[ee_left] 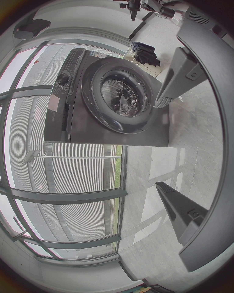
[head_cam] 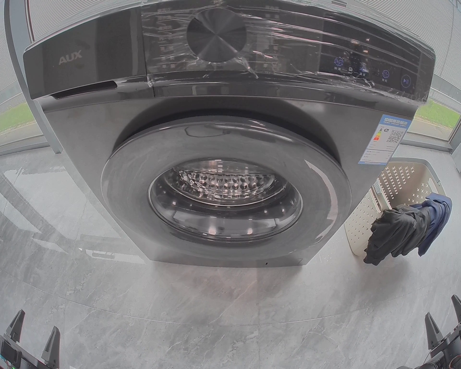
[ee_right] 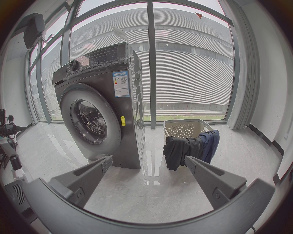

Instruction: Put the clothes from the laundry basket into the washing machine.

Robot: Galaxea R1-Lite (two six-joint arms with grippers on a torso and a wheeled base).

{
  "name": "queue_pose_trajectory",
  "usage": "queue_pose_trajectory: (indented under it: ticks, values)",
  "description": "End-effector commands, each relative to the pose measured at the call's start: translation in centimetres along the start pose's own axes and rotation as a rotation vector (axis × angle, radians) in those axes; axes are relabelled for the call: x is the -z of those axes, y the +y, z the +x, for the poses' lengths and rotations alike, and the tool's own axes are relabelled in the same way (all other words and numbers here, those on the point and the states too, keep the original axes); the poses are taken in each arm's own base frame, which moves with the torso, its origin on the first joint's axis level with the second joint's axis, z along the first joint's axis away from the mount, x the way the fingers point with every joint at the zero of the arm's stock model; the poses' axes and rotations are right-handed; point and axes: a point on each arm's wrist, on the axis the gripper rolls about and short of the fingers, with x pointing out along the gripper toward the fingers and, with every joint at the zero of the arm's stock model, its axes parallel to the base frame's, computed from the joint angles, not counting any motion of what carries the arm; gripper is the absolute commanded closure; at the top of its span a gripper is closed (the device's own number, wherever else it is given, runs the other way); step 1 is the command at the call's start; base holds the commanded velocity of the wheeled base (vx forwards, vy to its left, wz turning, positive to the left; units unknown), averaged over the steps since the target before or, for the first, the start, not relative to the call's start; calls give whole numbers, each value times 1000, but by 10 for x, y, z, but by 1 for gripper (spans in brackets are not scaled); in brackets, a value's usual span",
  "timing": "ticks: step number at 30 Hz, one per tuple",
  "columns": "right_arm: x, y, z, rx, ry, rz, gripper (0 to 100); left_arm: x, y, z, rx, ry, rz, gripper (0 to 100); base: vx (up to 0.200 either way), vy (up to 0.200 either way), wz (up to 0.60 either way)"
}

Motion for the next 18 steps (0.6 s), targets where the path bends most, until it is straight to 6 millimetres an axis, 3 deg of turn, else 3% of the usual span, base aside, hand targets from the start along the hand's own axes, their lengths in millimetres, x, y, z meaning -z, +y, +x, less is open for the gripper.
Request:
queue_pose_trajectory:
  ticks: [1, 16, 18]
  values:
    - [5, 0, 0, -1, 4, 0, 0, 5, 0, 0, -1, 4, 0, 0, 0, 0, 0]
    - [5, 0, 0, -3, 2, 0, 0, 5, 0, 0, -1, 4, 0, 0, 0, 0, 0]
    - [5, 0, 0, -4, 2, 0, 0, 5, 0, 0, -1, 4, 0, 0, 0, -200, 0]
